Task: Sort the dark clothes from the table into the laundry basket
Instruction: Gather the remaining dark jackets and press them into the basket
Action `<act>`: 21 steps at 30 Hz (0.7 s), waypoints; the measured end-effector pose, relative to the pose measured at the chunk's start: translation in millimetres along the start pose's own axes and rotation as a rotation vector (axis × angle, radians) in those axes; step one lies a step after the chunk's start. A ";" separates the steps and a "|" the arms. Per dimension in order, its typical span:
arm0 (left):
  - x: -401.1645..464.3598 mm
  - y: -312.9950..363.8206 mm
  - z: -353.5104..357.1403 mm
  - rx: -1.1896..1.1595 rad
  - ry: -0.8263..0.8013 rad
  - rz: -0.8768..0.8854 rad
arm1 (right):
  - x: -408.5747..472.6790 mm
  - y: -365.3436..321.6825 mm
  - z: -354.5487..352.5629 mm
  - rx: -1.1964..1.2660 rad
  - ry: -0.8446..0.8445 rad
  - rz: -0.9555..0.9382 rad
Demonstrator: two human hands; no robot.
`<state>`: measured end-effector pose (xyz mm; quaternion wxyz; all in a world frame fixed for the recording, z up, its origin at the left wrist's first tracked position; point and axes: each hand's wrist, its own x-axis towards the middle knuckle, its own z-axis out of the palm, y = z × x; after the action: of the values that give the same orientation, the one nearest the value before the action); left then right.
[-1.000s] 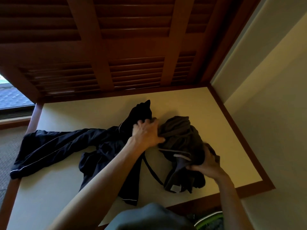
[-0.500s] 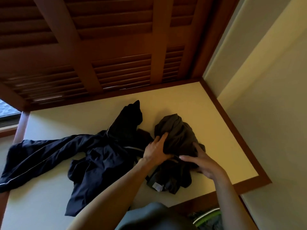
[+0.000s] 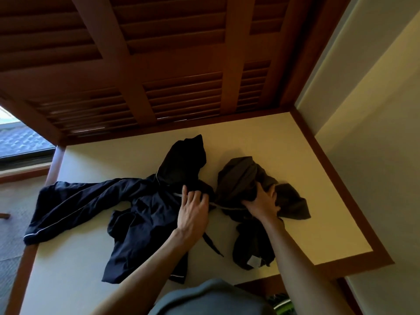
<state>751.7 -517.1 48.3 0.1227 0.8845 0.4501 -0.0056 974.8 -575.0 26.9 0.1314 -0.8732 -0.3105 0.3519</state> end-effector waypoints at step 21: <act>60.8 83.0 25.9 -0.714 -0.342 0.147 | -78.7 22.0 3.2 1.096 0.183 0.183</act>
<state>856.6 -521.4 33.5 0.4956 0.8024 0.3324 0.0129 938.5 -641.9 56.7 0.5611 -0.7276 0.0074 0.3946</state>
